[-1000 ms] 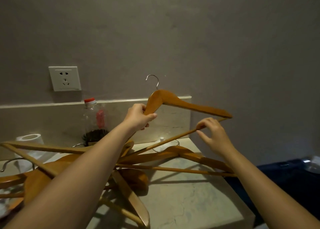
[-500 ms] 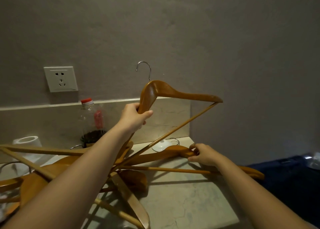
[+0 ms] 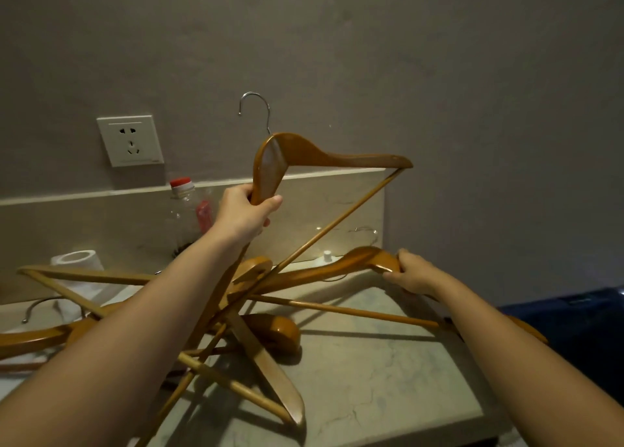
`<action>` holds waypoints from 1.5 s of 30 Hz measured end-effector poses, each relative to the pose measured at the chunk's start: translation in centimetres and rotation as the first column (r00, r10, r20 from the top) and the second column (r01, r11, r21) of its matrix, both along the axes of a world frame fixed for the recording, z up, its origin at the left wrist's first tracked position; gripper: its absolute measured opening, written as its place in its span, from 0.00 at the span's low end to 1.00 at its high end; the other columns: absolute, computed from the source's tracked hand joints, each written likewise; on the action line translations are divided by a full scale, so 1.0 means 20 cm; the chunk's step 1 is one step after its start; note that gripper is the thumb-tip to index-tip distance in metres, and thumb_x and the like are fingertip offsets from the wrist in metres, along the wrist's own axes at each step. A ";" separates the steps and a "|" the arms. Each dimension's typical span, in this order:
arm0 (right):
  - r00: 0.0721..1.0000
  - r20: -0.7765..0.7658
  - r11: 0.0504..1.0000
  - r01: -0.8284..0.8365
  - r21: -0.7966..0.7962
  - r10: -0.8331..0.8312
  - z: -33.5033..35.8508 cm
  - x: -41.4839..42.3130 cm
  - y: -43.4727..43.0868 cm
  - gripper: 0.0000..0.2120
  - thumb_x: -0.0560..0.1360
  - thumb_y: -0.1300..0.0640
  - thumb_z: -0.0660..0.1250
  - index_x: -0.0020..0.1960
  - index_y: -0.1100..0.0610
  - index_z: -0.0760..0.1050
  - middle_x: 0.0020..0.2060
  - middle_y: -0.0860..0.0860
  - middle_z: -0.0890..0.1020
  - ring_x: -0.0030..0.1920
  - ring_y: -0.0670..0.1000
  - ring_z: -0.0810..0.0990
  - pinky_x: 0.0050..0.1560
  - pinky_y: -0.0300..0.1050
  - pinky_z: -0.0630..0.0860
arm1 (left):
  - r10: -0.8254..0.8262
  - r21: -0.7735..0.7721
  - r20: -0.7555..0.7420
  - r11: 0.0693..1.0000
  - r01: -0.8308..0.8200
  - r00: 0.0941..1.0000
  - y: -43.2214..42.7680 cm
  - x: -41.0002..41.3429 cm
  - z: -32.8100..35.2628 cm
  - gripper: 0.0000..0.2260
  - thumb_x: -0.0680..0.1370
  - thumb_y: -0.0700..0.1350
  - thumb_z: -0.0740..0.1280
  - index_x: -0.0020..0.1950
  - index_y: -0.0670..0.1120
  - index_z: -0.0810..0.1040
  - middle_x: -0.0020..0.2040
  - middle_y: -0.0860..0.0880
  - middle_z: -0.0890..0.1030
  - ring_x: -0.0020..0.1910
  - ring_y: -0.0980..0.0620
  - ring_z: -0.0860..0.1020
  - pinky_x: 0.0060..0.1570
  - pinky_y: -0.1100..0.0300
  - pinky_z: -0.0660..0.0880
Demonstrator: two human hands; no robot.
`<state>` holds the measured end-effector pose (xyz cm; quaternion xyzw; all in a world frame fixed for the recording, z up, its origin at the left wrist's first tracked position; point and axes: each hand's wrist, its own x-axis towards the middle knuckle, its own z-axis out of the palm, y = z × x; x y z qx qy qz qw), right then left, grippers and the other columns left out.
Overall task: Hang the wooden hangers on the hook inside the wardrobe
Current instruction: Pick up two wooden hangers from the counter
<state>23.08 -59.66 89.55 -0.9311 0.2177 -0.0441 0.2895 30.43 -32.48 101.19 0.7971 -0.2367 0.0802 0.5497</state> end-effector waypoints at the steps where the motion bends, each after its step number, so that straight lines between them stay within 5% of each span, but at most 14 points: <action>1: 0.999 0.040 0.999 0.013 0.033 -0.015 0.01 -0.02 -0.01 0.14 0.76 0.50 0.64 0.56 0.55 0.66 0.46 0.53 0.75 0.46 0.52 0.76 0.48 0.48 0.76 | 0.004 -0.003 -0.011 1.000 -0.004 1.000 0.01 0.00 0.00 0.08 0.77 0.46 0.65 0.53 0.44 0.76 0.38 0.50 0.75 0.36 0.54 0.75 0.34 0.64 0.71; 3: 0.996 0.073 0.997 0.042 0.069 -0.047 0.05 -0.06 -0.01 0.17 0.76 0.49 0.64 0.58 0.57 0.65 0.49 0.55 0.76 0.47 0.55 0.78 0.49 0.52 0.79 | 0.006 -0.007 -0.025 1.000 -0.006 1.000 0.02 -0.02 0.00 0.09 0.77 0.46 0.65 0.54 0.42 0.76 0.38 0.49 0.75 0.36 0.54 0.74 0.35 0.64 0.72; 8: 0.995 0.085 0.966 0.034 0.257 -0.058 0.17 -0.22 0.06 0.14 0.77 0.52 0.64 0.56 0.61 0.69 0.41 0.54 0.77 0.36 0.50 0.77 0.34 0.41 0.75 | -0.020 -0.004 -0.023 1.000 0.020 1.000 0.08 -0.12 0.03 0.12 0.77 0.47 0.64 0.58 0.43 0.75 0.41 0.50 0.75 0.39 0.55 0.75 0.35 0.65 0.69; 19: 0.985 0.137 0.878 0.028 0.479 -0.106 0.36 -0.57 0.37 0.12 0.74 0.51 0.67 0.40 0.60 0.73 0.28 0.52 0.76 0.28 0.48 0.75 0.28 0.38 0.72 | -0.133 0.010 0.010 0.991 0.133 0.991 0.38 -0.44 0.09 0.12 0.77 0.47 0.65 0.57 0.42 0.75 0.40 0.50 0.75 0.39 0.54 0.75 0.35 0.63 0.69; 25: 0.983 0.169 0.842 -0.031 0.539 -0.072 0.42 -0.72 0.68 0.12 0.74 0.50 0.68 0.42 0.60 0.74 0.31 0.53 0.77 0.28 0.47 0.75 0.29 0.37 0.73 | -0.141 0.003 0.005 0.990 0.141 0.990 0.74 -0.69 0.12 0.11 0.78 0.47 0.64 0.56 0.42 0.75 0.40 0.49 0.76 0.37 0.56 0.75 0.34 0.66 0.70; 28: 0.985 0.171 0.845 -0.062 0.531 -0.035 0.41 -0.77 0.87 0.13 0.74 0.49 0.67 0.41 0.60 0.75 0.32 0.53 0.77 0.31 0.48 0.75 0.33 0.39 0.72 | -0.092 -0.054 -0.003 0.994 0.092 0.996 0.95 -0.82 0.12 0.08 0.78 0.46 0.64 0.53 0.45 0.75 0.37 0.52 0.75 0.31 0.59 0.77 0.29 0.69 0.71; 39: 0.956 0.207 0.718 -0.293 0.632 0.208 0.42 -0.95 1.71 0.10 0.76 0.53 0.65 0.44 0.61 0.74 0.32 0.53 0.75 0.30 0.47 0.73 0.30 0.38 0.71 | 0.290 -0.126 0.002 0.950 -0.287 0.957 1.82 -1.26 0.04 0.13 0.77 0.48 0.64 0.58 0.42 0.75 0.39 0.52 0.76 0.37 0.55 0.75 0.33 0.65 0.69; 45: 0.913 0.204 0.591 -0.386 0.708 0.352 0.37 -0.97 2.19 0.07 0.76 0.56 0.65 0.47 0.60 0.73 0.34 0.54 0.75 0.32 0.49 0.74 0.33 0.40 0.73 | 0.457 -0.132 0.013 0.883 -0.451 0.889 2.27 -1.54 -0.04 0.03 0.77 0.46 0.65 0.45 0.48 0.76 0.32 0.50 0.74 0.31 0.56 0.74 0.30 0.66 0.69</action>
